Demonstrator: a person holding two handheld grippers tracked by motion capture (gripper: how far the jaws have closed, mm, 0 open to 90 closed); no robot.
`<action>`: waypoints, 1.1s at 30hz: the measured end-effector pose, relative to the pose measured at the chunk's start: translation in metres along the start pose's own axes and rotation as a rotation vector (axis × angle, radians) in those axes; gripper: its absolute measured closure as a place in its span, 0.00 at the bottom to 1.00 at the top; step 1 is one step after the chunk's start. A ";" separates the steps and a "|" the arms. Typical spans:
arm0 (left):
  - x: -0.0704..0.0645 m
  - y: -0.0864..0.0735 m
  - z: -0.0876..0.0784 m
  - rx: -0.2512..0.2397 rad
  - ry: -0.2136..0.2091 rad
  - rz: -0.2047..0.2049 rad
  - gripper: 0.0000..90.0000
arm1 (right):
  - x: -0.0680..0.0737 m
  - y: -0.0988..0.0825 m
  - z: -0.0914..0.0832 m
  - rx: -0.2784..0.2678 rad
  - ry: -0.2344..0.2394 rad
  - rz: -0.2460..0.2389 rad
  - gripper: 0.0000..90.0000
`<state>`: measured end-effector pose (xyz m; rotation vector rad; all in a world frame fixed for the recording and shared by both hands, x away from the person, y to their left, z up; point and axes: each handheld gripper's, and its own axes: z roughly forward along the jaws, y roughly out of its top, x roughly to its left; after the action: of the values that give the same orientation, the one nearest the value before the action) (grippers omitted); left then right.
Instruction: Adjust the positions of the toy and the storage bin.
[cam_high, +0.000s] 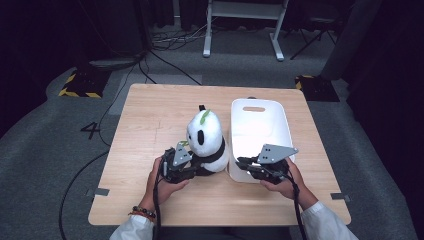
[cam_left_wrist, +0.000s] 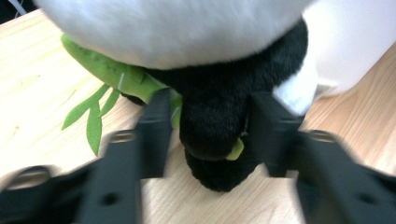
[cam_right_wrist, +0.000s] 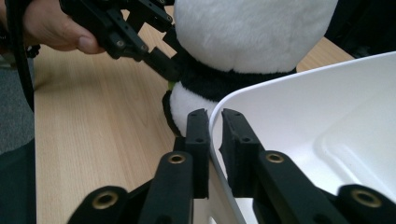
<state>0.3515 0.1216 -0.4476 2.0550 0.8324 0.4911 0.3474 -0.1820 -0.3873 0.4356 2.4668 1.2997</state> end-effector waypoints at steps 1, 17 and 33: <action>0.000 -0.001 -0.002 -0.011 -0.009 -0.006 0.50 | 0.001 0.000 -0.001 -0.002 0.000 -0.002 0.85; -0.013 0.012 -0.014 -0.123 0.005 -0.090 0.17 | -0.003 -0.004 -0.055 -0.060 -0.068 0.006 0.52; -0.013 0.024 -0.011 -0.162 0.034 -0.141 0.17 | -0.051 -0.064 -0.131 -0.089 -0.318 0.135 0.30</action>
<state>0.3453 0.1085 -0.4221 1.8305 0.9203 0.4993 0.3319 -0.3341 -0.3640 0.7360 2.1401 1.2728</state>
